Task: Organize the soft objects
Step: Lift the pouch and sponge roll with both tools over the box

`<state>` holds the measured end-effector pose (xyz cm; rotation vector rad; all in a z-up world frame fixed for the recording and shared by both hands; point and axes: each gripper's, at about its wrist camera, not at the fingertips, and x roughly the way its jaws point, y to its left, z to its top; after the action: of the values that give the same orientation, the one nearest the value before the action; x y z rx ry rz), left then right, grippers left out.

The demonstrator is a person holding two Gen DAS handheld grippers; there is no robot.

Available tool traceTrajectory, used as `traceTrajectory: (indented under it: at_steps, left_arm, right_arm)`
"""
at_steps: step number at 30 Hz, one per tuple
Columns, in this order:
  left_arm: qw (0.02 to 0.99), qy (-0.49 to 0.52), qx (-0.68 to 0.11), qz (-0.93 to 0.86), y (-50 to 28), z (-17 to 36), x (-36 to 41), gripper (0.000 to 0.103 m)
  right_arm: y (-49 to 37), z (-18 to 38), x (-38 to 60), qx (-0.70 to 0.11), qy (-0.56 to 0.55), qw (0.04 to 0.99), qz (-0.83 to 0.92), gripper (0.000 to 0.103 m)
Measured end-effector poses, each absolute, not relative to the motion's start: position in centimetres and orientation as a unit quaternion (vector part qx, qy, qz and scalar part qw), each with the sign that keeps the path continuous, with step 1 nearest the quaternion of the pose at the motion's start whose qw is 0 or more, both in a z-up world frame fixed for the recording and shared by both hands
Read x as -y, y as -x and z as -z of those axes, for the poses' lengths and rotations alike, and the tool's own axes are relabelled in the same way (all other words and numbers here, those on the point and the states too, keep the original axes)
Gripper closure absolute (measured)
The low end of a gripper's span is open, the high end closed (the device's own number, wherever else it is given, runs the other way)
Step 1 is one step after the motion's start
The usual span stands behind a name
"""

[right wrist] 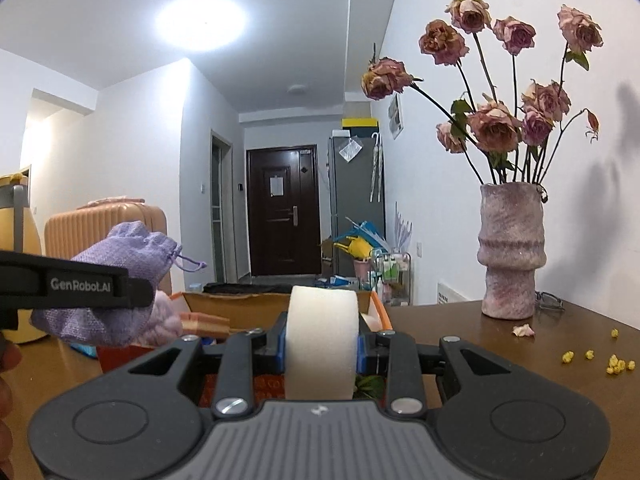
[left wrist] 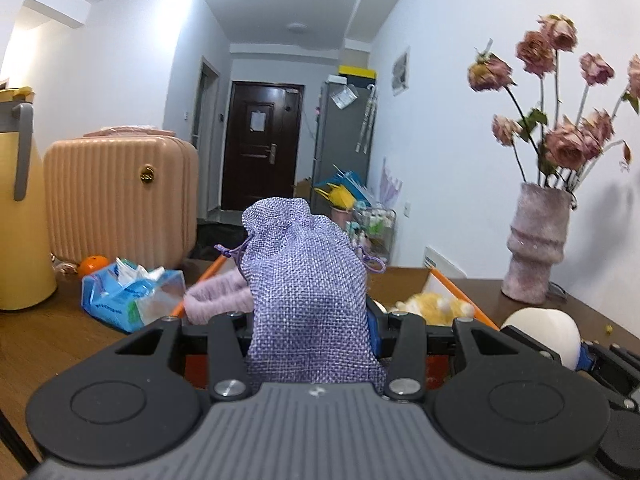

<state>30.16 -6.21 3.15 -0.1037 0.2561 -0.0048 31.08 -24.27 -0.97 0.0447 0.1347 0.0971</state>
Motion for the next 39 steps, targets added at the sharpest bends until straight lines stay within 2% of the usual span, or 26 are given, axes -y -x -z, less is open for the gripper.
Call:
traceTrajectory:
  at_steps: [14,39]
  left_arm:
    - [0.992,0.071,-0.106,-0.024,-33.3,-4.0,4.4,0.059]
    - [0.991,0.077,-0.107,-0.025,-40.5,-3.2,3.2,0.059]
  right_arm:
    - [-34.0,0.7,21.3,-0.039,-0.011,0.997,-0.066,0.074]
    - [-41.1,0.9,19.2,-0.038,-0.01,0.996,-0.077,0.074]
